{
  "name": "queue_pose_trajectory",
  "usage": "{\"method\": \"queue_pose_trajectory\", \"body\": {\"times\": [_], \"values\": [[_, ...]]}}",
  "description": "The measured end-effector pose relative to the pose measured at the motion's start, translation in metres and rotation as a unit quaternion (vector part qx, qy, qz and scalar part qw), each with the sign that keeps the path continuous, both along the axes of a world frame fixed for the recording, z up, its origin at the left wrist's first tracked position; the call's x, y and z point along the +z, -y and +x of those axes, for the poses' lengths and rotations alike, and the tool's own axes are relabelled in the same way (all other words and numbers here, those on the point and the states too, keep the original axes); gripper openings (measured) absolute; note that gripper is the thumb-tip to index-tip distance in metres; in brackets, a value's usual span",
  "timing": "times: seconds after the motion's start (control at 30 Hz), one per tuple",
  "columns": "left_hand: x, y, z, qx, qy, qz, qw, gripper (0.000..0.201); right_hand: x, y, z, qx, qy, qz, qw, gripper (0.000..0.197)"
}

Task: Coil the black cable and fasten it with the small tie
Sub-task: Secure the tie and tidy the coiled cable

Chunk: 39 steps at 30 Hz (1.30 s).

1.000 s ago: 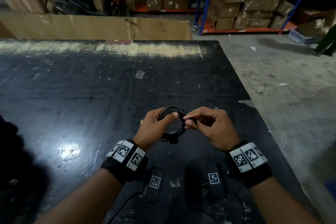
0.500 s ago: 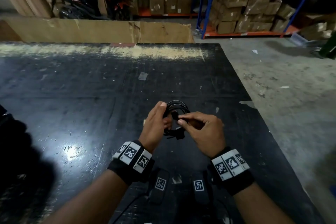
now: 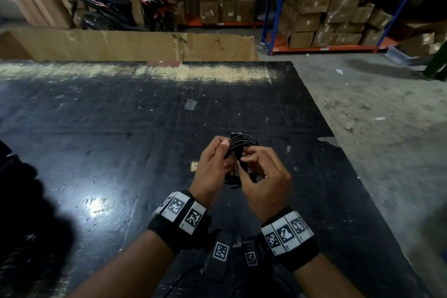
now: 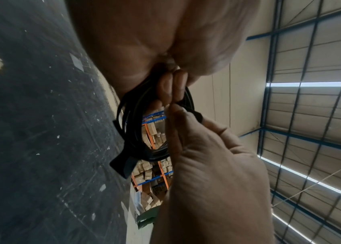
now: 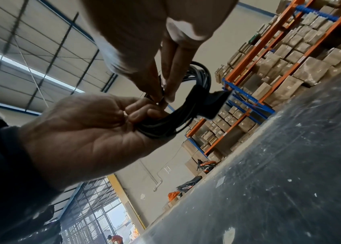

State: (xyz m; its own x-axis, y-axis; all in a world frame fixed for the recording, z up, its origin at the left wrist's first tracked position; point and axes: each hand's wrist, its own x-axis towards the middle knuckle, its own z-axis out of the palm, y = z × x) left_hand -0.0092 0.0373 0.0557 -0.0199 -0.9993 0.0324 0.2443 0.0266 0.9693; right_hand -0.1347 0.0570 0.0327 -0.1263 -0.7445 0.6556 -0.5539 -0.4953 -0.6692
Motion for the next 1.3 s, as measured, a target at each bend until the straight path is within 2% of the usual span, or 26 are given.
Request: {"method": "queue_pose_trajectory", "body": {"times": [0.13, 0.27, 0.4, 0.53, 0.67, 0.8, 0.97, 1.13, 1.3], "values": [[-0.001, 0.002, 0.002, 0.061, 0.086, -0.039, 0.994, 0.027, 0.01, -0.001, -0.008, 0.045, -0.045, -0.012, 0.998, 0.019], [-0.005, -0.001, 0.009, 0.065, 0.207, -0.12, 0.969, 0.023, 0.029, 0.004, -0.023, 0.047, -0.093, -0.016, 0.994, 0.008], [-0.004, -0.009, 0.013, 0.023, 0.257, -0.159, 0.953, 0.023, 0.045, 0.019, -0.04, 0.115, -0.028, 0.07, 0.99, 0.007], [0.001, -0.01, 0.019, -0.013, 0.29, -0.191, 0.938, 0.021, 0.055, 0.03, -0.054, 0.225, 0.062, 0.183, 0.955, 0.009], [0.006, -0.009, 0.027, -0.035, 0.35, -0.229, 0.908, 0.018, 0.06, 0.032, -0.061, 0.233, 0.067, 0.215, 0.946, 0.013], [0.006, -0.008, 0.026, -0.048, 0.343, -0.199, 0.917, 0.019, 0.055, 0.03, -0.058, 0.205, 0.033, 0.152, 0.966, 0.01], [-0.003, -0.001, 0.021, -0.074, 0.302, -0.146, 0.939, 0.027, 0.045, 0.03, -0.053, 0.17, 0.059, 0.108, 0.978, 0.009], [-0.004, 0.003, 0.024, -0.107, 0.313, -0.142, 0.933, 0.027, 0.041, 0.032, -0.053, 0.171, 0.091, 0.159, 0.968, 0.012], [0.004, 0.012, 0.031, -0.17, 0.362, -0.138, 0.906, 0.031, 0.045, 0.038, -0.059, 0.202, 0.065, 0.236, 0.948, 0.027]]}}
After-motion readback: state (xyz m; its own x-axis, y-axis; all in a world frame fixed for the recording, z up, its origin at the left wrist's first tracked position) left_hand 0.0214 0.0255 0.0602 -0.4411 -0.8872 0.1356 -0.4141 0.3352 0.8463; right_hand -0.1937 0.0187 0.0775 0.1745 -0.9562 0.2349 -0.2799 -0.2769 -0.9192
